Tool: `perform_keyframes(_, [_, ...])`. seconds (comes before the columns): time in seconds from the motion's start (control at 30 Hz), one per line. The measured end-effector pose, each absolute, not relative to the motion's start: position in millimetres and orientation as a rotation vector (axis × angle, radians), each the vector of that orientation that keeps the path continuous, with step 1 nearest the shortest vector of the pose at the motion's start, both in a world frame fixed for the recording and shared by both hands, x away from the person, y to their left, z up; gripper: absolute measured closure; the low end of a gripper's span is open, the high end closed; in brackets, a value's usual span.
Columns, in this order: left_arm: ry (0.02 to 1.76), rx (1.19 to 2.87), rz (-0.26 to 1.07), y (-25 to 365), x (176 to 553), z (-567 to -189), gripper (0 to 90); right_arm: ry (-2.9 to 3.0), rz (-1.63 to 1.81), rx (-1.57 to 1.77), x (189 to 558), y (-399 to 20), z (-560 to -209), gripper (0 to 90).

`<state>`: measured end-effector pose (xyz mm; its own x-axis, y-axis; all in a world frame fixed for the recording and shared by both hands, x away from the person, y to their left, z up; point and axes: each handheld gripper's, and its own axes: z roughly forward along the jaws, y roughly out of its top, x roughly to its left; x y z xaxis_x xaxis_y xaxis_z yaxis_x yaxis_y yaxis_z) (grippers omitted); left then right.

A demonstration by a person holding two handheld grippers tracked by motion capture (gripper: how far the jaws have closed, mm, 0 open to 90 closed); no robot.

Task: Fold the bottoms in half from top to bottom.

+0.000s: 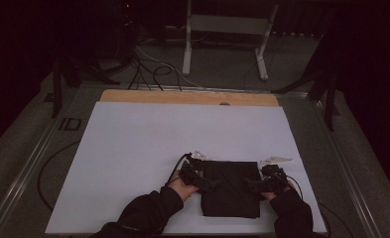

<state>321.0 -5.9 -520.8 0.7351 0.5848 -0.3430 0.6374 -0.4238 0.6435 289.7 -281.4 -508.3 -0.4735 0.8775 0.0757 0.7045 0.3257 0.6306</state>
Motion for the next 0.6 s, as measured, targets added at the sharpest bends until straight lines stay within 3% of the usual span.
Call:
perform_keyframes(0.4, [0.957, 2.163, -0.038, -7.7, 317.4, -517.3, 20.6, 2.347, 0.83, 1.444, 290.3, -277.6, -514.5, 10.9])
perform_keyframes(0.53, [0.963, 2.148, -0.05, -8.6, 316.0, -517.6, 32.2, 2.362, 0.828, 1.443, 288.5, -277.6, -511.9, 21.0])
perform_keyframes(0.6, [0.969, 2.144, -0.061, -9.3, 316.5, -517.4, 35.4, 2.386, 0.844, 1.423, 287.0, -277.6, -509.9, 31.3])
